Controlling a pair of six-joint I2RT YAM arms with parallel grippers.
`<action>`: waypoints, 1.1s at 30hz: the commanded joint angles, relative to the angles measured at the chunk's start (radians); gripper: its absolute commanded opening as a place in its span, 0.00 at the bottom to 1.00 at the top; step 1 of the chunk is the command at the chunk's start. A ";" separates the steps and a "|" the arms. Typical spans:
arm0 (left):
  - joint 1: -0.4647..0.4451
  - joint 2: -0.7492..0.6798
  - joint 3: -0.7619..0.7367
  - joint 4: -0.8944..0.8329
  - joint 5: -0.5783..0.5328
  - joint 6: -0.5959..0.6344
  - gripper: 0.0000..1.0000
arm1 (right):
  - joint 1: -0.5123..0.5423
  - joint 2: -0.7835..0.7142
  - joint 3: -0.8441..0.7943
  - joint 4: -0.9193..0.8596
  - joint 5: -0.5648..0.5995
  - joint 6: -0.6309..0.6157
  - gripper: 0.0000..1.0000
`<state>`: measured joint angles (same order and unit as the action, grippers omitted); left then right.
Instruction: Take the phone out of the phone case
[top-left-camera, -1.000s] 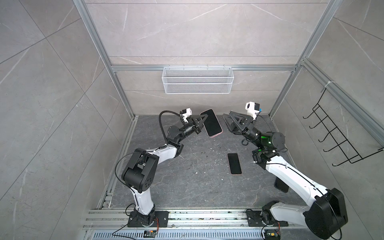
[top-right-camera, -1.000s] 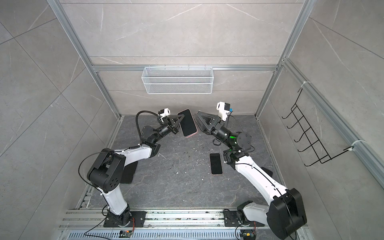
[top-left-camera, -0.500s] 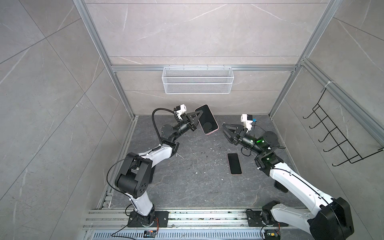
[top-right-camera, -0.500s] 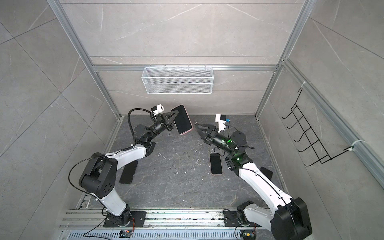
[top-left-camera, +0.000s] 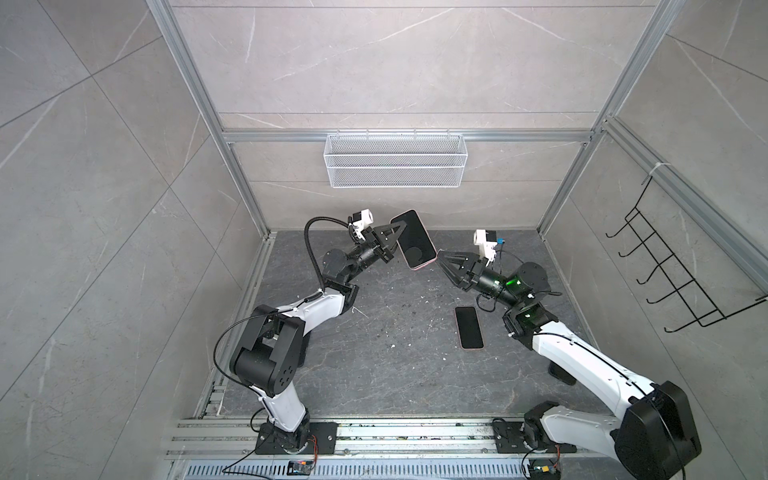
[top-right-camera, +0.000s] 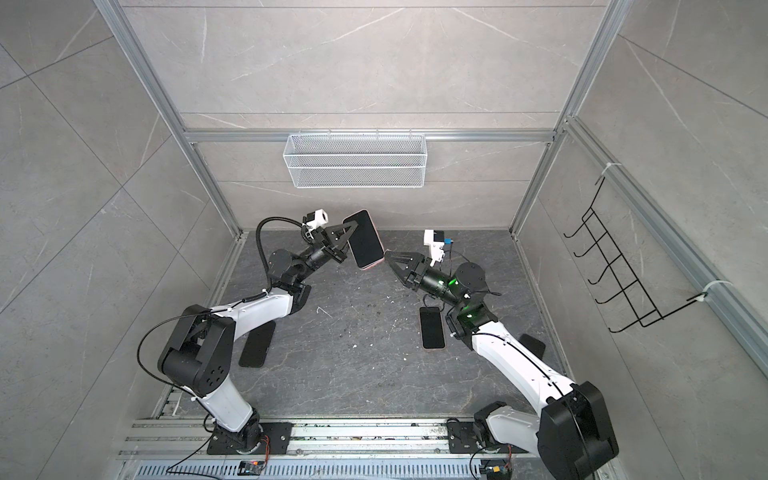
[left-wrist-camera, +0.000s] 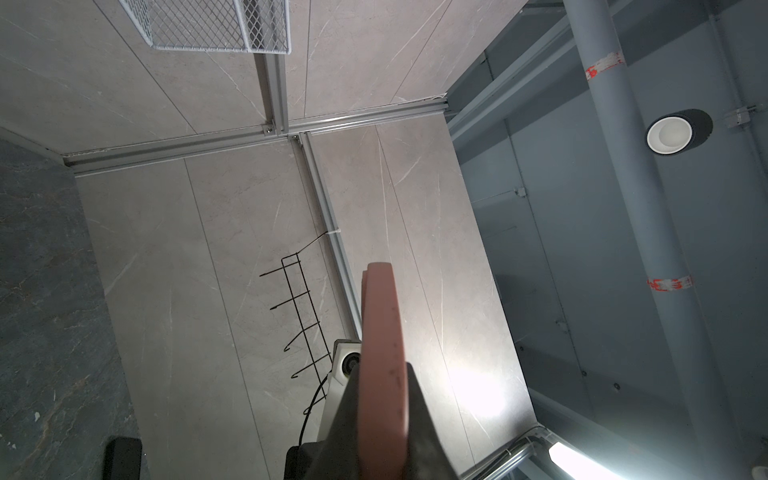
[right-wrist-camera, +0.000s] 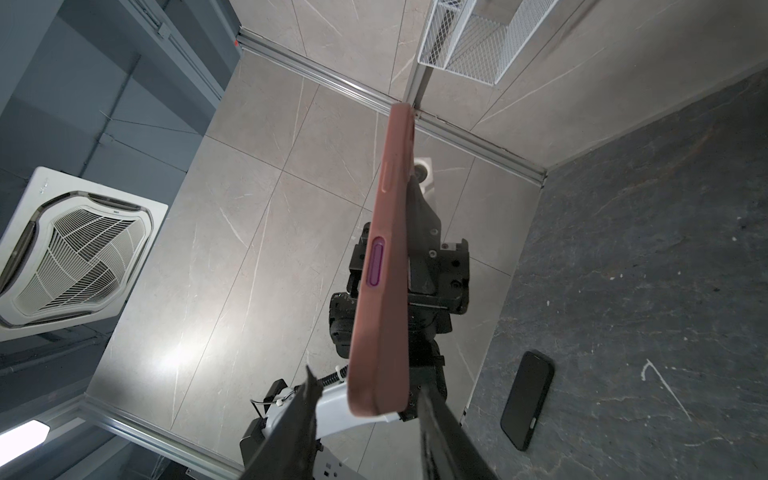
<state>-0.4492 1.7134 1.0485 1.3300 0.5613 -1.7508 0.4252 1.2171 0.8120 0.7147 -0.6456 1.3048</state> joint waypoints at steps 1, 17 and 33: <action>-0.001 -0.037 0.019 0.083 0.011 0.014 0.00 | 0.015 0.011 0.003 0.058 -0.016 -0.010 0.40; -0.002 -0.022 0.021 0.084 0.001 0.005 0.00 | 0.021 0.040 -0.018 0.120 -0.003 0.019 0.08; -0.106 0.167 -0.065 0.084 -0.169 -0.039 0.00 | 0.061 0.054 0.159 0.299 -0.008 0.091 0.04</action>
<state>-0.4927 1.8099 1.0073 1.4387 0.4099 -1.8648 0.4400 1.2968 0.8482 0.8169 -0.6033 1.3609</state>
